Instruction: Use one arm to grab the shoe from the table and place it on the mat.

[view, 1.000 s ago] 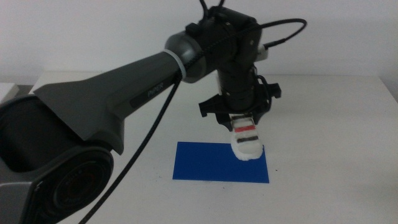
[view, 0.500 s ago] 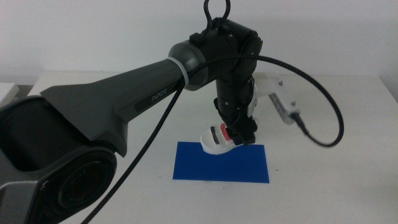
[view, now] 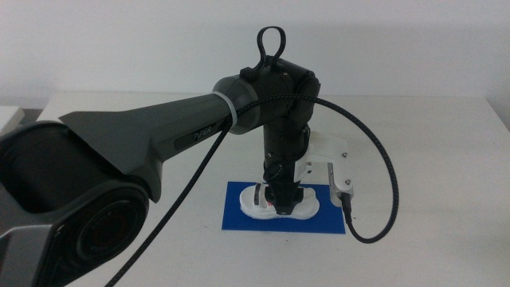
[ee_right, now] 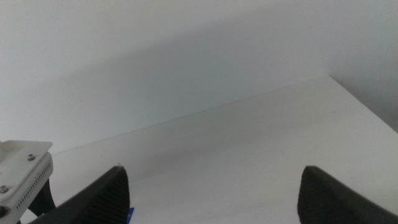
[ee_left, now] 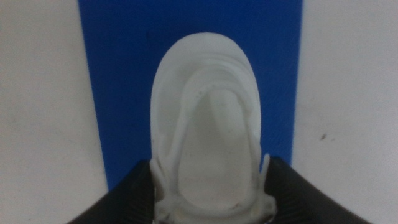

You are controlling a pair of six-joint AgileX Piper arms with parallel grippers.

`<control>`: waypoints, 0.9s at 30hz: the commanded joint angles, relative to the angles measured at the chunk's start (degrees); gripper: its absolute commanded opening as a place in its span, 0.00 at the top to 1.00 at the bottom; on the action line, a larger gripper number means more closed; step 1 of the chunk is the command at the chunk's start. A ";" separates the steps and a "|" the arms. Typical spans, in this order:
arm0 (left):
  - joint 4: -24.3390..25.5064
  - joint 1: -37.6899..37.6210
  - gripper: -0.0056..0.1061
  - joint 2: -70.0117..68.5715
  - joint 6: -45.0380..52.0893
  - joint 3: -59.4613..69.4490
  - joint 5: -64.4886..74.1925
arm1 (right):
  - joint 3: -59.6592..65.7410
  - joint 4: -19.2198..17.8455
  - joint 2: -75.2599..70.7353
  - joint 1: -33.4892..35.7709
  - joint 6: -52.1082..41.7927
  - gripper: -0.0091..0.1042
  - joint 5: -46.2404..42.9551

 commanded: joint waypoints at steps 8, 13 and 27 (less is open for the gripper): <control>-1.49 0.22 0.82 -0.29 3.20 0.37 -3.31 | 0.14 -0.55 -0.27 0.10 -0.18 0.22 -0.47; -2.29 0.22 0.63 -0.29 4.65 0.37 -3.84 | 0.14 -0.55 -0.27 0.10 -0.18 0.22 -0.47; -0.32 0.80 0.11 -3.87 -0.85 -3.29 0.43 | 0.14 -0.55 -0.27 0.10 -0.18 0.22 -0.47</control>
